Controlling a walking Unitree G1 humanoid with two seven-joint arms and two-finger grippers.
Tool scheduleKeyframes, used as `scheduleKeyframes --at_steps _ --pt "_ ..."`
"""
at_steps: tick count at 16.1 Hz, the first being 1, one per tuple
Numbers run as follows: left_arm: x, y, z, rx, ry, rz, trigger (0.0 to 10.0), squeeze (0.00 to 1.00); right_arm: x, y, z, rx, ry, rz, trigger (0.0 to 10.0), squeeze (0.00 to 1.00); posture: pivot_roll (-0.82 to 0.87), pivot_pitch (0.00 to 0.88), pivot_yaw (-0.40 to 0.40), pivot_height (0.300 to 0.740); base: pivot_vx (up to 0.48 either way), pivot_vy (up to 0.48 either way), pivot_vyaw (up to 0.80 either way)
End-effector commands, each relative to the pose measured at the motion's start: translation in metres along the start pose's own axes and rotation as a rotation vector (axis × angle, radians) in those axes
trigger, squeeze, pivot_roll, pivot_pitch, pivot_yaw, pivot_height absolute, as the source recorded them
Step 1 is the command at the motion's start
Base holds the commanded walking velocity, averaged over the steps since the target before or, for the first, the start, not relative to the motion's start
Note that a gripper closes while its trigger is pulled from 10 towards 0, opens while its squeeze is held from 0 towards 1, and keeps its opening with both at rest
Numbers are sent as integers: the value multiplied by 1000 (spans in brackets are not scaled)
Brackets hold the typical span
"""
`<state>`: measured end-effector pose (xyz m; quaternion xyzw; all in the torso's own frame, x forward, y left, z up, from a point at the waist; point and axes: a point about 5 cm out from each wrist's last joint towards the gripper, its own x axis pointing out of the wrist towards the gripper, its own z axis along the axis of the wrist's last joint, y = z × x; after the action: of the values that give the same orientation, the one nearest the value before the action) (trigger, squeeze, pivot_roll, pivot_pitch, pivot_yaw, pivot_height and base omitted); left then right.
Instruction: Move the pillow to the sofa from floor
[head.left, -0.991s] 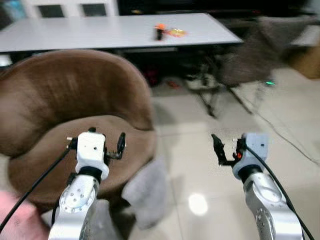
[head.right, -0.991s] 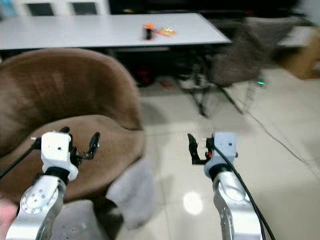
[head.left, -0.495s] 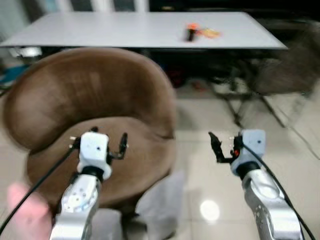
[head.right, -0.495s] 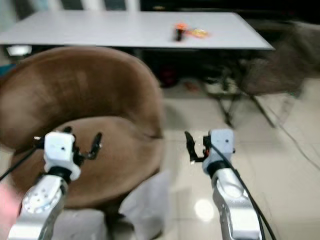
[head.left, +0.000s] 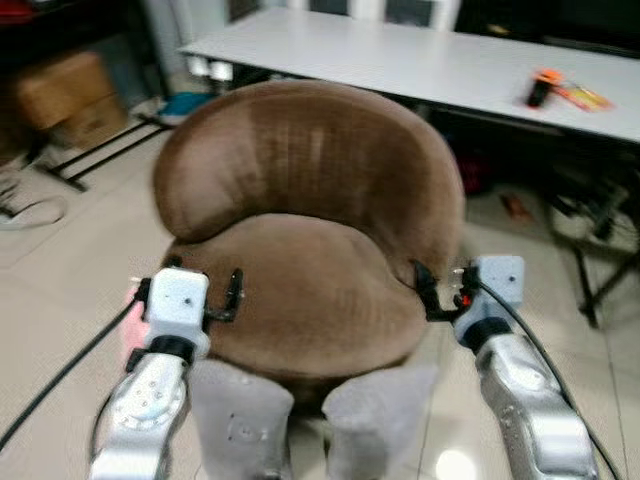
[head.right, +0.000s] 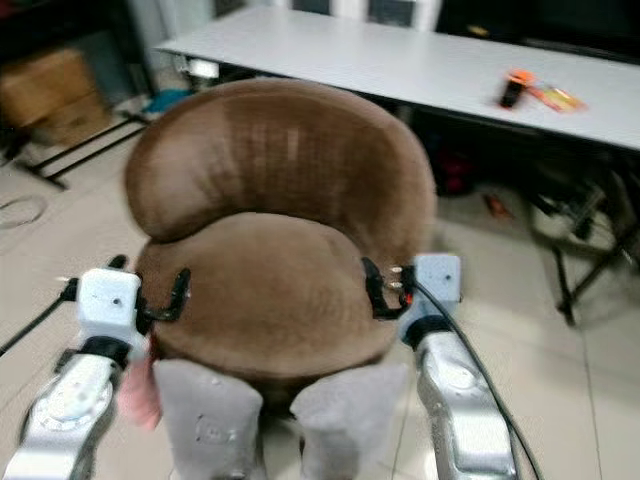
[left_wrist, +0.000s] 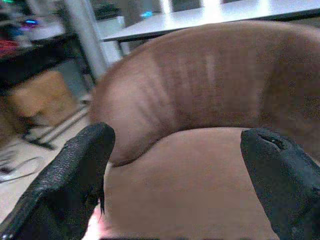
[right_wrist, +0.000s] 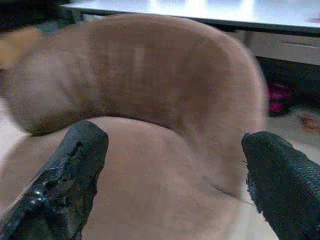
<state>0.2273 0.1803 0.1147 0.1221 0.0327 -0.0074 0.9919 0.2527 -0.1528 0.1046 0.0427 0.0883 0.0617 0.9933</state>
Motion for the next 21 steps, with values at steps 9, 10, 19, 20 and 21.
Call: scheduleKeyframes --at_steps 9,10,19,20,21 --pt "5 -3 7 0 -35 -3 10000 835 0 -6 1 25 -4 -19 10000 0 -43 0 5 740 0 -433 0" --pt "5 -3 7 0 -35 -1 10000 835 0 -6 1 28 -3 -19 10000 0 -43 0 5 740 0 -442 0" --pt "5 -1 9 -58 -45 -6 10000 855 1 -4 1 2 5 -3 10000 0 -45 0 5 740 175 0 324" --pt "5 -1 9 -59 -44 -7 10000 859 1 -4 1 6 5 -6 10000 0 -45 0 4 740 465 0 0" --pt "6 -1 9 -60 -43 -8 10000 859 2 -4 1 5 6 -5 10000 0 -44 0 5 740 465 0 0"
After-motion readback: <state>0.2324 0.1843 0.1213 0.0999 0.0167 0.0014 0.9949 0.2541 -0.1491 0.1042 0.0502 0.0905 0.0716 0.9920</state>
